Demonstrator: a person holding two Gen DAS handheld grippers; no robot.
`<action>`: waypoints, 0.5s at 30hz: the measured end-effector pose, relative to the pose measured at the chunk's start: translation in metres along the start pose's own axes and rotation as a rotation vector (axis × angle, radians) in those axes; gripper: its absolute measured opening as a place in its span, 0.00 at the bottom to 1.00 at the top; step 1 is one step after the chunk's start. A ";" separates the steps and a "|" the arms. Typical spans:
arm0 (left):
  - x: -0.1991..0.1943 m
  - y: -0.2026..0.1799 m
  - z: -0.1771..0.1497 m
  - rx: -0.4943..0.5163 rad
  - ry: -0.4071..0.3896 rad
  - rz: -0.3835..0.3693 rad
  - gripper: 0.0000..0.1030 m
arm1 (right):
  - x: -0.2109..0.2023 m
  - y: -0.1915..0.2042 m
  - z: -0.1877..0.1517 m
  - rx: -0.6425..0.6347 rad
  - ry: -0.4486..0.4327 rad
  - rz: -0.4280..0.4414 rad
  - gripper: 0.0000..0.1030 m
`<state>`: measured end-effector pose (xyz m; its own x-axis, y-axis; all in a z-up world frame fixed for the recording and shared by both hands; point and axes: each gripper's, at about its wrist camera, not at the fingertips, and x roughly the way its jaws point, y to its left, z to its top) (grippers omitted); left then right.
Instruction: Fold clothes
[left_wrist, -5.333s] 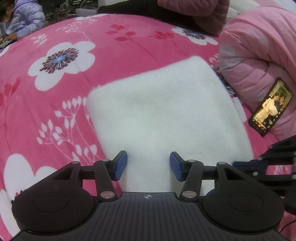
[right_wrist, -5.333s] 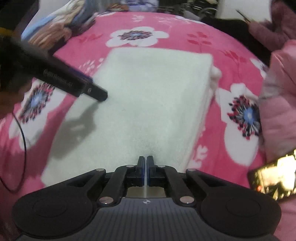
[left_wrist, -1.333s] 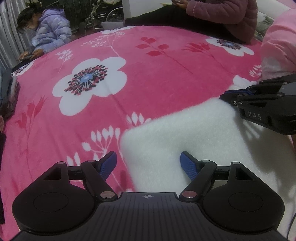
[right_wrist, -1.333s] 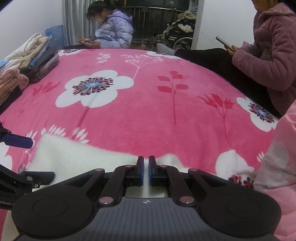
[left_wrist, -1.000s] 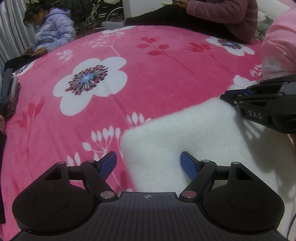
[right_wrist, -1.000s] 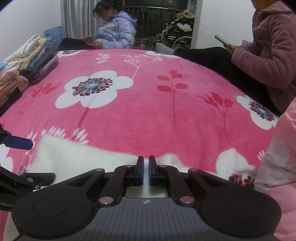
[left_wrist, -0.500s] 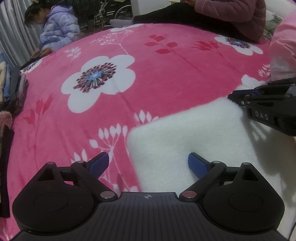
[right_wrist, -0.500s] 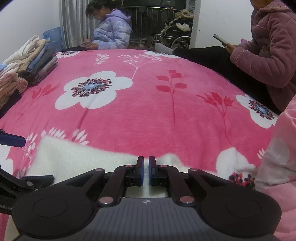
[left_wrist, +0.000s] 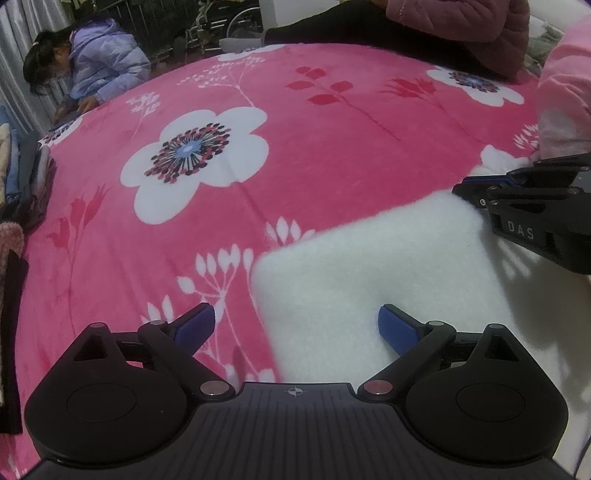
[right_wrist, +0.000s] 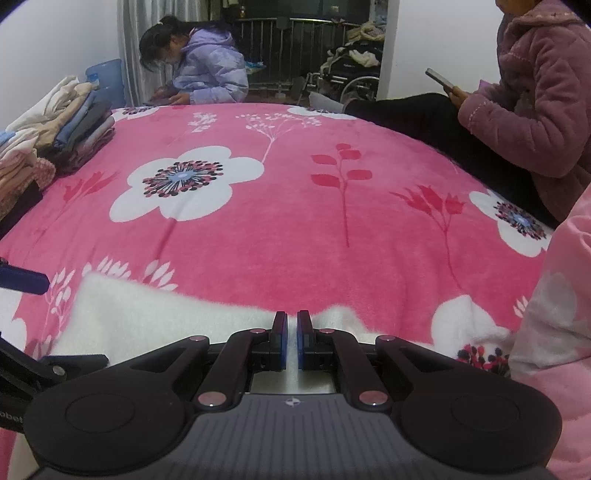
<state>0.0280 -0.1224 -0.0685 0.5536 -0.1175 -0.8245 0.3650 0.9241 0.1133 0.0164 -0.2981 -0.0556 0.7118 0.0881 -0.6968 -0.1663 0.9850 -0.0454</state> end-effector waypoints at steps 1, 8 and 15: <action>0.000 0.000 0.000 -0.001 0.002 0.002 0.95 | 0.000 0.000 0.000 -0.001 -0.001 0.000 0.05; -0.001 0.003 0.000 0.008 0.005 -0.024 0.97 | -0.002 0.003 0.001 0.001 -0.006 -0.008 0.05; -0.009 0.007 0.004 0.014 -0.065 -0.020 0.97 | -0.010 -0.002 0.004 0.037 -0.035 0.011 0.07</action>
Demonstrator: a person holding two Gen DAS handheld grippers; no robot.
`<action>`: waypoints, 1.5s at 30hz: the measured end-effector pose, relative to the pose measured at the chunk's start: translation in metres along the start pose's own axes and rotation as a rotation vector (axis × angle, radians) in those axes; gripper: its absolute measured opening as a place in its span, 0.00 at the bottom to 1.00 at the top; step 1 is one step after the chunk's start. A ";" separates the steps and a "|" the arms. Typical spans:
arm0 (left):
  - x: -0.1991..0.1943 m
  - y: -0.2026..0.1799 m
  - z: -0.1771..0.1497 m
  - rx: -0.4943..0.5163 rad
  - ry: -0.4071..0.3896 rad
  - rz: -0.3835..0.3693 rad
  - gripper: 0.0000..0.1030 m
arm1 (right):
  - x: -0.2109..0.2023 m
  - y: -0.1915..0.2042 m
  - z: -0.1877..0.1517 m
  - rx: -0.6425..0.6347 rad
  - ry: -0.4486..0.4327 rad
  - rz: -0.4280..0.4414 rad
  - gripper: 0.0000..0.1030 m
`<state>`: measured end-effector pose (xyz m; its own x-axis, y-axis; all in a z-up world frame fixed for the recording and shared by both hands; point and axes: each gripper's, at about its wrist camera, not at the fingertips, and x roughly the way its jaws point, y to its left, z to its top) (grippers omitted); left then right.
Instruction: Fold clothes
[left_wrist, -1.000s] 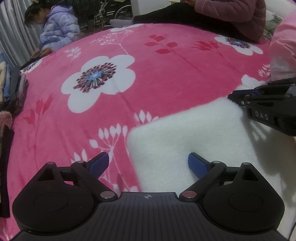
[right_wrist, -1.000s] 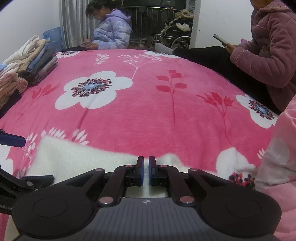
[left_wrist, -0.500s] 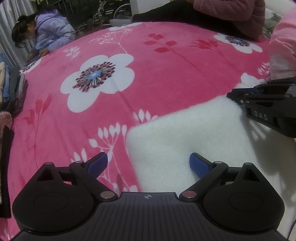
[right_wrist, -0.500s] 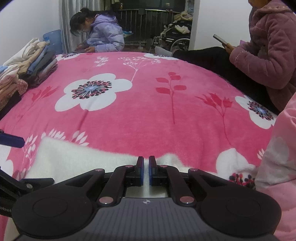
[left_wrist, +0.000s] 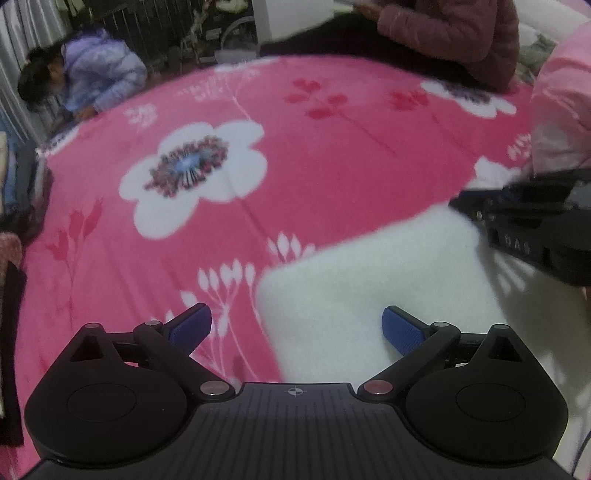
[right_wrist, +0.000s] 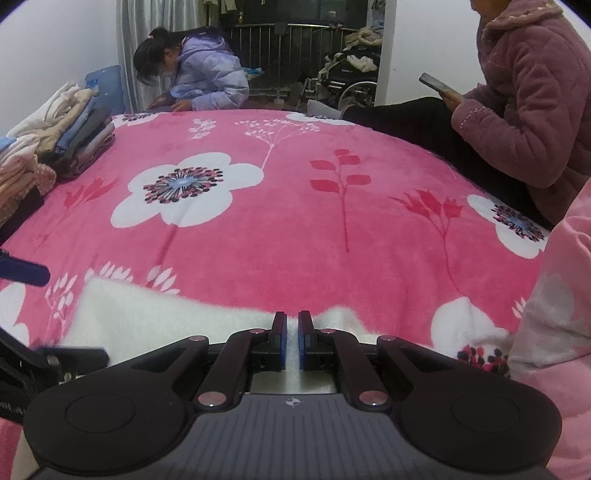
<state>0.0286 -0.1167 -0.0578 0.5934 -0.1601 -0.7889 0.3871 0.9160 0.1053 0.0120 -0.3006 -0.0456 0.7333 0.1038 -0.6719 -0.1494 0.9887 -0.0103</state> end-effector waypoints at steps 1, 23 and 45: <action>-0.002 0.000 0.001 0.005 -0.019 0.003 0.97 | -0.004 -0.001 0.002 0.010 -0.010 0.006 0.09; -0.012 0.004 -0.004 0.025 -0.148 -0.109 0.87 | -0.044 -0.012 0.016 0.027 -0.113 -0.051 0.07; -0.039 -0.019 -0.048 0.180 -0.139 -0.360 0.86 | -0.077 -0.043 -0.025 0.191 -0.014 0.056 0.09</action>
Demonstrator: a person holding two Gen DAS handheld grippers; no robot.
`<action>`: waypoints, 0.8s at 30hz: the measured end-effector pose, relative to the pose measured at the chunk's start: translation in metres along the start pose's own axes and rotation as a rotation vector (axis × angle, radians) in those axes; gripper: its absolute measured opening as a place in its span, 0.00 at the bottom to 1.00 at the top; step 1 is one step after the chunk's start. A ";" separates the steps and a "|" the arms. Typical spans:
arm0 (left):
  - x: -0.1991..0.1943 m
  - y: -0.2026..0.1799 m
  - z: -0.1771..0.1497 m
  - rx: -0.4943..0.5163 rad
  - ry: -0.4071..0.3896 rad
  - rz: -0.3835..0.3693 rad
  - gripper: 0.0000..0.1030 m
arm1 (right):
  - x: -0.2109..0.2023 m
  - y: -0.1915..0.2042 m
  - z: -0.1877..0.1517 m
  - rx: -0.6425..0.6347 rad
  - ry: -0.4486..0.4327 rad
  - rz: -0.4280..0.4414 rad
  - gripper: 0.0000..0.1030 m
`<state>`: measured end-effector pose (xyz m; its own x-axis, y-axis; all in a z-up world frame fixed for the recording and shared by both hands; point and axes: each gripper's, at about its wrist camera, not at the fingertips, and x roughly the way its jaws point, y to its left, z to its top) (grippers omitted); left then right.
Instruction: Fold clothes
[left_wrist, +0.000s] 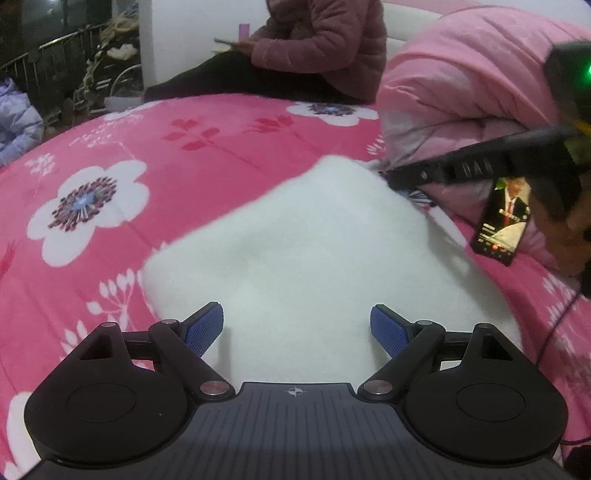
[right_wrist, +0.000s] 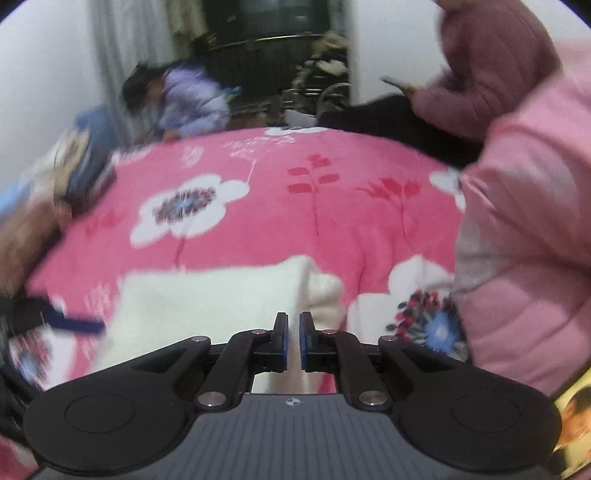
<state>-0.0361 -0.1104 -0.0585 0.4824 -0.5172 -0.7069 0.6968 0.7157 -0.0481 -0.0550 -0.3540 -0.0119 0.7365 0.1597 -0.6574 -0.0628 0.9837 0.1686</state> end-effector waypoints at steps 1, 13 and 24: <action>-0.001 -0.001 0.000 0.006 -0.006 0.000 0.86 | 0.002 -0.004 0.004 0.017 0.005 0.020 0.11; 0.006 -0.002 0.000 0.003 0.008 -0.016 0.86 | 0.009 -0.016 0.003 0.135 -0.015 0.151 0.09; 0.013 -0.001 0.001 0.006 0.011 -0.032 0.86 | 0.007 -0.045 -0.008 0.285 0.078 0.228 0.24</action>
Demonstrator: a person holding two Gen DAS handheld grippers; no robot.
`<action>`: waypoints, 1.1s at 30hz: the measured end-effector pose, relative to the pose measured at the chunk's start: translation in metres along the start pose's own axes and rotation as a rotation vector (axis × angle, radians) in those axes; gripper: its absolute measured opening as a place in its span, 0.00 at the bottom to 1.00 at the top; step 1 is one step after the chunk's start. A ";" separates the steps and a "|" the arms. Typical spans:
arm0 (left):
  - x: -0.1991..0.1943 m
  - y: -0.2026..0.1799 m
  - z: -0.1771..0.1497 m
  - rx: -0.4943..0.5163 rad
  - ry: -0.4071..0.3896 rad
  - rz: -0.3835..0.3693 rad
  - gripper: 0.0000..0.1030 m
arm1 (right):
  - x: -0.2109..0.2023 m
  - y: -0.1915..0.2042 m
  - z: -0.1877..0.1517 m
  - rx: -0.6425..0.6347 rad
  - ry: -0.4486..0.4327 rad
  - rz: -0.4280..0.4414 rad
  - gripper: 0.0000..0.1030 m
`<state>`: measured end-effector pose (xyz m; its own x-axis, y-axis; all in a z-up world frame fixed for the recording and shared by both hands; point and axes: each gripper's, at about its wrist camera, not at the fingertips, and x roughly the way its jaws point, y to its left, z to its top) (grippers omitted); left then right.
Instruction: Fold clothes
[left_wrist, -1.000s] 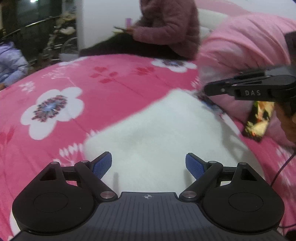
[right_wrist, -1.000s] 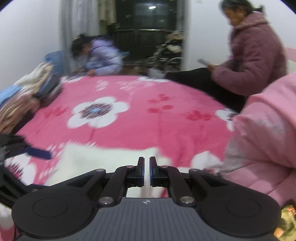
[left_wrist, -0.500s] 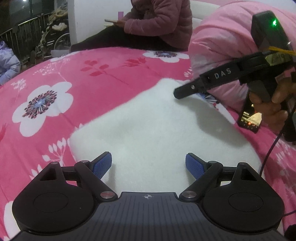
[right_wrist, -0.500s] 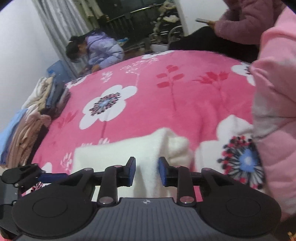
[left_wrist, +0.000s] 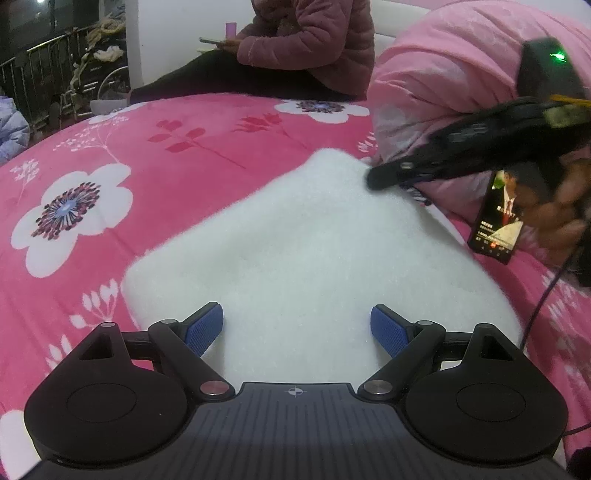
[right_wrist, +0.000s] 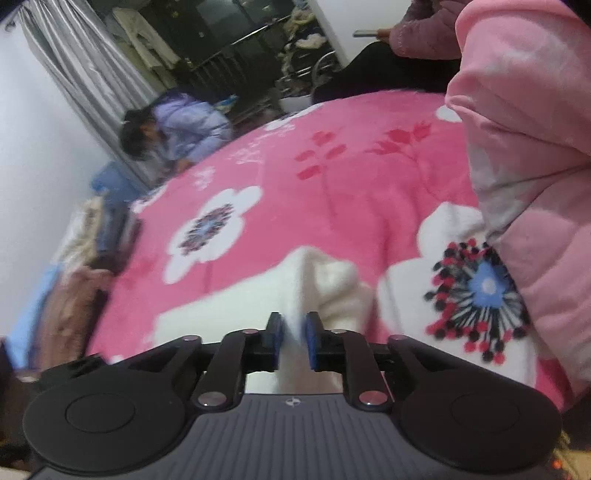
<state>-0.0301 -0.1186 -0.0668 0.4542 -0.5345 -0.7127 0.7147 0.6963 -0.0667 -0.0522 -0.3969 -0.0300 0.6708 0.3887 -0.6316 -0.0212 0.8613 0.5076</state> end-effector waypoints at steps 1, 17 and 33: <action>-0.001 0.001 -0.001 -0.001 -0.001 -0.001 0.86 | -0.005 -0.002 -0.003 0.017 0.023 0.018 0.26; 0.003 -0.001 -0.001 0.017 0.021 0.015 0.87 | -0.029 -0.003 -0.040 0.021 0.084 0.025 0.13; -0.036 0.017 -0.035 -0.045 0.099 -0.126 0.87 | -0.067 0.004 -0.089 0.002 0.229 0.085 0.14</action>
<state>-0.0530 -0.0711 -0.0665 0.3064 -0.5708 -0.7618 0.7369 0.6488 -0.1898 -0.1634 -0.3900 -0.0379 0.4809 0.5240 -0.7030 -0.0689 0.8219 0.5654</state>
